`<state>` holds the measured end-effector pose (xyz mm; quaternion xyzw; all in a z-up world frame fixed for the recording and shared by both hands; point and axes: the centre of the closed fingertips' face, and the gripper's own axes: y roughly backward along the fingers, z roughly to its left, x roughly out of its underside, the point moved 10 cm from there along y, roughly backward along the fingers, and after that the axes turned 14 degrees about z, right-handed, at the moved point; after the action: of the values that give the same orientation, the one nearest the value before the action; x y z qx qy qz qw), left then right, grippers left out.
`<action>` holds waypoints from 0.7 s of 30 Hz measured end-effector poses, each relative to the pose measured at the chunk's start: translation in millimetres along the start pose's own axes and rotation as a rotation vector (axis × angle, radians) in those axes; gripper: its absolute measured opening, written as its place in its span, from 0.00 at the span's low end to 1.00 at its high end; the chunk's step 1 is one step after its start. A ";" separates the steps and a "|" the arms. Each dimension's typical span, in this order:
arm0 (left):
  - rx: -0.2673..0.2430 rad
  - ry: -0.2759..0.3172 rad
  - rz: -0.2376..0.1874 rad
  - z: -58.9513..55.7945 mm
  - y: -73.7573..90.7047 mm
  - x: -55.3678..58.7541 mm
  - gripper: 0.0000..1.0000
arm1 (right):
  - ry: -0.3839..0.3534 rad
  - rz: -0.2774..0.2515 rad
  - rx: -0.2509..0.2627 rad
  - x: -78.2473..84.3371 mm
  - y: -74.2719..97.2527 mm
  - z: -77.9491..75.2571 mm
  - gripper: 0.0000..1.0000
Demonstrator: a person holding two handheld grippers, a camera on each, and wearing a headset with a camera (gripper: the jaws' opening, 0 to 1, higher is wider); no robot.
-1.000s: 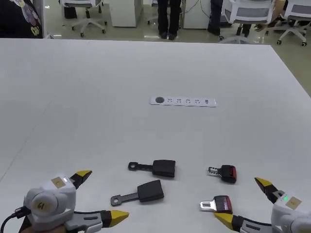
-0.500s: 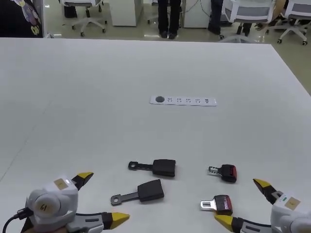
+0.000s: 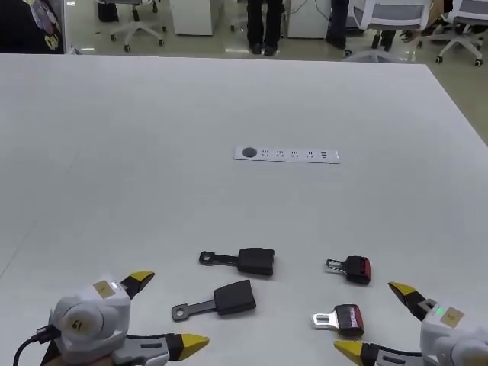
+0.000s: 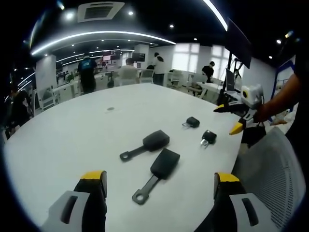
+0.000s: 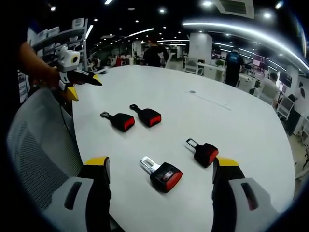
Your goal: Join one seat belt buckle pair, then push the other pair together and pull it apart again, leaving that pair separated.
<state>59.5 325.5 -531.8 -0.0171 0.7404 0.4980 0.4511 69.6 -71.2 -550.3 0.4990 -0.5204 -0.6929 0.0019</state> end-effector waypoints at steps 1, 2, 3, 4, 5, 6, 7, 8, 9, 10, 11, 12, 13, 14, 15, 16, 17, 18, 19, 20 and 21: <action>0.003 0.001 0.004 -0.4 -1.4 -0.8 0.93 | 0.004 0.003 -0.004 0.1 -0.6 0.1 0.88; 0.005 0.000 0.006 -0.9 -3.0 -1.5 0.93 | 0.005 0.007 -0.012 0.3 -1.9 -0.2 0.87; 0.008 -0.001 0.006 -0.7 -3.8 -1.6 0.93 | 0.004 0.008 -0.018 0.4 -2.8 -0.4 0.87; 0.013 -0.002 0.009 -0.9 -5.7 -2.4 0.93 | 0.005 0.010 -0.021 -0.1 -3.3 -0.5 0.87; 0.016 -0.004 0.013 -1.2 -7.2 -3.3 0.92 | 0.006 0.012 -0.026 -0.3 -4.2 -0.7 0.87; 0.018 -0.009 0.020 -1.6 -9.3 -4.2 0.92 | 0.006 0.014 -0.031 0.5 -5.6 -2.5 0.87; 0.020 -0.012 0.022 -1.8 -10.6 -4.7 0.92 | 0.007 0.016 -0.036 0.8 -7.1 -3.2 0.87; 0.022 -0.014 0.025 -1.9 -11.7 -5.2 0.92 | 0.009 0.017 -0.038 0.9 -7.8 -3.1 0.87; 0.028 -0.015 0.029 -0.1 -12.8 -4.0 0.92 | 0.016 0.020 -0.041 1.2 -9.4 -3.5 0.86; 0.033 -0.017 0.029 0.0 -13.4 -4.4 0.91 | 0.020 0.022 -0.043 0.5 -9.3 -3.2 0.86; 0.039 -0.023 0.030 -1.0 -16.0 -7.5 0.90 | 0.019 0.024 -0.054 0.3 -10.5 -3.5 0.86; 0.039 -0.027 0.033 -1.2 -17.3 -8.4 0.89 | 0.016 0.026 -0.063 0.0 -11.2 -3.4 0.87; 0.042 -0.034 0.044 -5.9 -17.7 -12.3 0.89 | 0.016 0.029 -0.069 0.1 -12.5 -4.1 0.86; 0.045 -0.036 0.048 -6.4 -18.4 -12.8 0.89 | 0.017 0.031 -0.071 0.3 -13.2 -4.6 0.86; 0.049 -0.037 0.053 -5.4 -18.2 -10.6 0.89 | 0.018 0.036 -0.080 0.5 -14.8 -5.3 0.86; 0.050 -0.037 0.055 -5.0 -19.0 -10.2 0.89 | 0.017 0.038 -0.088 1.3 -16.5 -5.5 0.86; 0.052 -0.036 0.060 -3.3 -21.5 -9.4 0.89 | 0.018 0.040 -0.097 1.8 -18.5 -6.1 0.85; 0.054 -0.035 0.063 -2.8 -23.0 -9.6 0.89 | 0.021 0.044 -0.103 0.9 -18.4 -5.8 0.84; 0.056 -0.036 0.065 -4.9 -25.6 -13.3 0.89 | 0.024 0.048 -0.105 0.7 -19.2 -6.1 0.84; 0.059 -0.037 0.070 -6.6 -28.5 -16.3 0.89 | 0.030 0.050 -0.109 1.9 -21.2 -8.6 0.84; 0.061 -0.038 0.074 -6.2 -28.9 -15.7 0.89 | 0.031 0.052 -0.115 2.5 -22.4 -9.7 0.84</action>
<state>78.5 299.7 -541.3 0.0336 0.7465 0.4920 0.4466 86.6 -69.2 -567.9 0.4950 -0.4926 -0.7135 0.0565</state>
